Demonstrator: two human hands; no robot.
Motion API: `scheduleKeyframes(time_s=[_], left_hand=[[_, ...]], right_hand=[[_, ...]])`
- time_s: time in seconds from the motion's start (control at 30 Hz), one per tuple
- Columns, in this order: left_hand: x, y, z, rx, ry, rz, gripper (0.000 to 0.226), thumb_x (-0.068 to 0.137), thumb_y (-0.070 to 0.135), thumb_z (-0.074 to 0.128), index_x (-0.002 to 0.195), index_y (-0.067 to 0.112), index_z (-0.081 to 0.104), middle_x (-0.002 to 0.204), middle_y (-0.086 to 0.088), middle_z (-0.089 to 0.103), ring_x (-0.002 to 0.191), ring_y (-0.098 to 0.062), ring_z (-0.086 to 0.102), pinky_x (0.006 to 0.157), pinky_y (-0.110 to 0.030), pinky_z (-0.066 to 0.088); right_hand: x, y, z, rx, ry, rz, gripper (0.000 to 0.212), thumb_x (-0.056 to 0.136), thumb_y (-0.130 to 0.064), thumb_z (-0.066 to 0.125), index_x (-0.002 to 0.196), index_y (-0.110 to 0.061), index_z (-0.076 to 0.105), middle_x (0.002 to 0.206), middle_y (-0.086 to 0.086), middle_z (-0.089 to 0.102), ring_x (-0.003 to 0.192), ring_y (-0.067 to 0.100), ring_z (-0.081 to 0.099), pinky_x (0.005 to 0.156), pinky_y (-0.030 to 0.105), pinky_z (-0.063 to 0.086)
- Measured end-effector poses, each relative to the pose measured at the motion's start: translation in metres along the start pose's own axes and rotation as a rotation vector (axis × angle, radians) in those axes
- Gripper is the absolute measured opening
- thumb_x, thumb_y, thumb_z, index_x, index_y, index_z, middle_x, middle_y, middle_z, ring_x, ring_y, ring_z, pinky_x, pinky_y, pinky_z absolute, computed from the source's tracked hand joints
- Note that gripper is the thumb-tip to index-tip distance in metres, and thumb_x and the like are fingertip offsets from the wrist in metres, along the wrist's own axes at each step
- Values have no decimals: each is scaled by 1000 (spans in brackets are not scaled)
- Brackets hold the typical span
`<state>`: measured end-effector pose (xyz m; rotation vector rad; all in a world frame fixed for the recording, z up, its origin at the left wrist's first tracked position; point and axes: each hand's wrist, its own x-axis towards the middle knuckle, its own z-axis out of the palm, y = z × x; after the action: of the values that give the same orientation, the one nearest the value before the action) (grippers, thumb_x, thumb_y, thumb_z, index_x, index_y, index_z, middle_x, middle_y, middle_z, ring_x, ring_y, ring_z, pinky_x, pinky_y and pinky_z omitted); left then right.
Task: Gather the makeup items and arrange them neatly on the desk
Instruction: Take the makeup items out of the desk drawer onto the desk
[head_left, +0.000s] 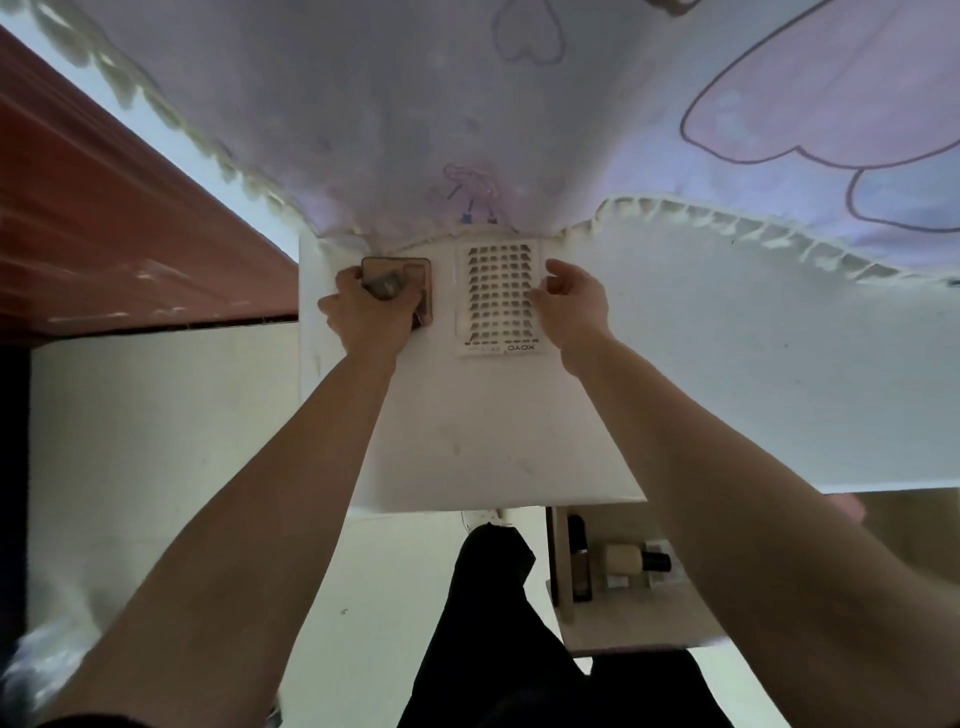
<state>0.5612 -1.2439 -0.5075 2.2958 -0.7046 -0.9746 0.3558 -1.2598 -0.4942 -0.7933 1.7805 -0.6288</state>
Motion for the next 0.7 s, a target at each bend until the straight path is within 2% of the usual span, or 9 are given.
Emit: scheduleKeyframes(time_s=[0.07,0.17,0.23,0.33,0.4,0.47,0.57,0.63,0.7], left_hand=[[2,0,2,46,-19,12,74,73,45,77,134,21,43,124,-7,35,116,-29,44,94,-41,50],[0,1,3,99,-46,38,84,77,46,75,144,18,33,133,-12,32,123,-31,37,94,-33,42],[-5,4,1,128,-67,57,94,79,45,74,151,17,20,138,-14,27,127,-31,31,91,-31,36],[-21,1,-3,141,-45,123,106,78,36,75,154,18,3,142,-13,18,126,-31,25,92,-32,36],[-35,-7,-6,173,39,173,104,74,30,76,152,16,8,142,-14,17,123,-32,26,93,-39,42],[-50,-19,-9,212,125,215,94,72,27,76,145,10,21,138,-16,23,119,-33,29,90,-39,45],[-65,-44,-10,268,140,255,77,74,28,76,134,6,34,131,-18,31,117,-33,32,88,-42,50],[-70,-58,-7,357,125,246,74,77,37,74,133,7,36,131,-17,35,116,-34,36,93,-48,46],[-72,-65,-4,445,134,220,76,80,47,69,137,9,36,135,-16,39,120,-35,37,97,-48,38]], right_hand=[[6,2,8,-60,26,-31,44,94,-16,62,137,-21,55,114,-5,62,101,11,61,71,10,44],[10,8,14,-227,91,-138,37,92,-28,66,128,-21,59,111,-1,61,92,10,58,85,17,43],[14,9,16,-311,86,-177,36,93,-33,65,126,-20,59,114,4,60,91,11,56,87,19,40],[16,6,13,-381,40,-184,40,93,-38,63,127,-19,59,118,5,59,92,12,54,88,20,39],[16,5,9,-390,12,-177,45,93,-42,62,130,-19,57,119,5,59,94,13,54,91,22,41],[11,9,6,-384,-9,-163,48,94,-44,59,134,-19,53,120,5,57,98,14,54,95,27,43],[-3,22,-1,-393,-8,-170,46,96,-41,56,136,-20,50,122,4,53,100,14,53,99,30,43],[-14,33,-4,-414,-12,-203,45,97,-38,55,138,-20,47,123,2,48,98,12,53,98,29,44],[-24,45,-6,-469,-24,-281,48,98,-39,53,141,-20,44,129,2,42,101,11,53,97,27,43]])
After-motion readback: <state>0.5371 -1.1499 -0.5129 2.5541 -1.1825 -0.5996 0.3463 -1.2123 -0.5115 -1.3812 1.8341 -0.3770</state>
